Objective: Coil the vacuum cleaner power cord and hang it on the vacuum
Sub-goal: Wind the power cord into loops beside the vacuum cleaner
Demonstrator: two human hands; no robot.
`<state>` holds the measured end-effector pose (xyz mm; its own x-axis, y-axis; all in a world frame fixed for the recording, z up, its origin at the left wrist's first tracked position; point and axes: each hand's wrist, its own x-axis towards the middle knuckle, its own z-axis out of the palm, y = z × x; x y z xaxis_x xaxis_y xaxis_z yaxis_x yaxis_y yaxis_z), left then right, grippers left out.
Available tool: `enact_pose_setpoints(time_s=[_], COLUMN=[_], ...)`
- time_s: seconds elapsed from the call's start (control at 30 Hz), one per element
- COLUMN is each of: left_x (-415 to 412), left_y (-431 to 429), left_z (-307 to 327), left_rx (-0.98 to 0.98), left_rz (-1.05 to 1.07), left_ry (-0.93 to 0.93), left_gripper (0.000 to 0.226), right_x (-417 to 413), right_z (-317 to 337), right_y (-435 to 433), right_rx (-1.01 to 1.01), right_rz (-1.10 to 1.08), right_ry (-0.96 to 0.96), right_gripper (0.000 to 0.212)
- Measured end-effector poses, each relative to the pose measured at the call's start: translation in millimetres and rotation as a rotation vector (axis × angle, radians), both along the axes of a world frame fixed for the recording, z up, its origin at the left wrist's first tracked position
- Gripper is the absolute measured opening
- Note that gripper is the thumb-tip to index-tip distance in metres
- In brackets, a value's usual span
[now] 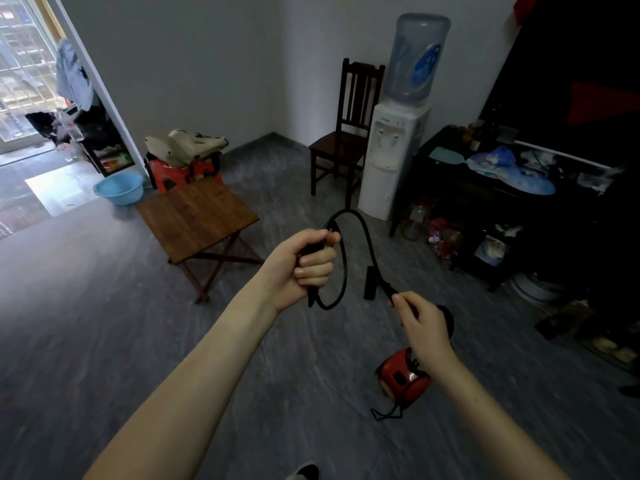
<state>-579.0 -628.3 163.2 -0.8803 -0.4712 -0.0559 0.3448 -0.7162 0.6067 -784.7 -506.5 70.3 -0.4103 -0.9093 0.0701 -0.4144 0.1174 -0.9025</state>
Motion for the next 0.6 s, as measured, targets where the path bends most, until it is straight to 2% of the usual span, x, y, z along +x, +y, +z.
enact_pose_setpoints(time_s=[0.17,0.27,0.37,0.43,0.6], left_x=[-7.7,-12.3,-15.5,-17.6,-21.6], left_y=[5.6,10.2,12.6,13.6,14.3], left_z=[0.1,3.0,4.3,3.1,0.0], left_rx=[-0.08,-0.056,0.026,0.071,-0.047], left_rz=[0.094,0.179,0.229,0.217,0.13], left_ry=[-0.125,-0.144,-0.133,-0.077,-0.062], left_gripper=[0.022,0.015,0.021,0.026,0.026], right_x=[5.0,8.7,13.1,16.1,18.6], right_z=[3.1,4.7,4.5,5.2,11.9], right_y=[0.0,-0.9,-2.3,-3.7,-4.1], right_rx=[0.035,0.044,0.042,0.027,-0.05], right_rz=[0.057,0.092,0.12,0.142,0.214], right_ry=[0.103,0.149,0.238,0.288,0.361], right_gripper=[0.023,0.022,0.021,0.02,0.015])
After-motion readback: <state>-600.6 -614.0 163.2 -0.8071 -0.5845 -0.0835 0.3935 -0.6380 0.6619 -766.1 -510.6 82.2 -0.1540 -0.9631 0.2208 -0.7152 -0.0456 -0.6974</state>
